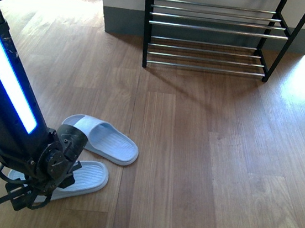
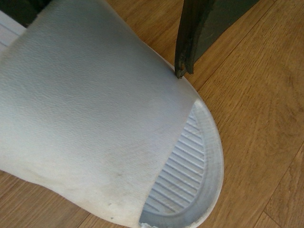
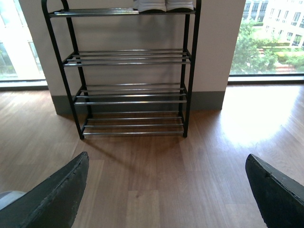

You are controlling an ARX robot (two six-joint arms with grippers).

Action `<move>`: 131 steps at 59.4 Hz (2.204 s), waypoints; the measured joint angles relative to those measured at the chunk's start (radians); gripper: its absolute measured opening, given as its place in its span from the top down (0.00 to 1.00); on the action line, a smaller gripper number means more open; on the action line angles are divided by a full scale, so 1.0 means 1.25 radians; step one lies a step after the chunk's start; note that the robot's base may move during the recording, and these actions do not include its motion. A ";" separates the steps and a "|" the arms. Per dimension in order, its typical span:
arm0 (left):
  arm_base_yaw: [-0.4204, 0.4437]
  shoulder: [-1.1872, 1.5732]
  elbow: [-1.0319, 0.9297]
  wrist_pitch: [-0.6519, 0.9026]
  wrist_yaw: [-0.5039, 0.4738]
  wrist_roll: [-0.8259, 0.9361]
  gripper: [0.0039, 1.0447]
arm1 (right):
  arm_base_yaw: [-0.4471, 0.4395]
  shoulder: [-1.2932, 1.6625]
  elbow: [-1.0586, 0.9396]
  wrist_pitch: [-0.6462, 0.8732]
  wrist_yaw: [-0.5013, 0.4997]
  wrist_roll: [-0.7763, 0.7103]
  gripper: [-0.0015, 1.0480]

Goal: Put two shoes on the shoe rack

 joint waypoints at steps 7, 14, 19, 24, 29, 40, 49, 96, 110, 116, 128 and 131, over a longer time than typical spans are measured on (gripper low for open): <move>0.000 -0.007 -0.011 0.002 -0.008 0.010 0.85 | 0.000 0.000 0.000 0.000 0.000 0.000 0.09; 0.008 -0.060 -0.069 0.038 -0.005 0.024 0.98 | 0.000 0.000 0.000 0.000 0.000 0.000 0.09; 0.018 -0.116 -0.109 0.067 0.005 0.042 0.98 | 0.000 0.000 0.000 0.000 0.000 0.000 0.09; 0.028 -0.192 -0.161 0.101 0.003 0.072 0.98 | 0.000 0.000 0.000 0.000 0.000 0.000 0.09; 0.034 -0.282 -0.226 0.156 -0.010 0.133 0.98 | 0.000 0.000 0.000 0.000 0.000 0.000 0.09; 0.036 -0.475 -0.390 0.322 -0.019 0.327 0.98 | 0.000 0.000 0.000 0.000 0.000 0.000 0.09; 0.033 -0.618 -0.548 0.464 0.006 0.518 0.98 | 0.000 0.000 0.000 0.000 0.000 0.000 0.09; 0.047 -1.907 -1.014 0.154 -0.003 0.774 0.98 | 0.000 0.000 0.000 0.000 0.000 0.000 0.09; 0.048 -1.928 -1.021 0.158 -0.001 0.774 0.98 | 0.000 0.000 0.000 0.000 0.000 0.000 0.09; 0.048 -1.928 -1.021 0.158 -0.003 0.774 0.98 | 0.000 0.000 0.000 0.000 0.000 0.000 0.09; 0.049 -1.928 -1.021 0.158 -0.001 0.774 0.98 | 0.000 0.000 0.000 0.000 0.002 0.000 0.09; 0.049 -1.928 -1.021 0.158 -0.001 0.774 0.98 | 0.000 0.000 0.000 0.000 0.002 0.000 0.09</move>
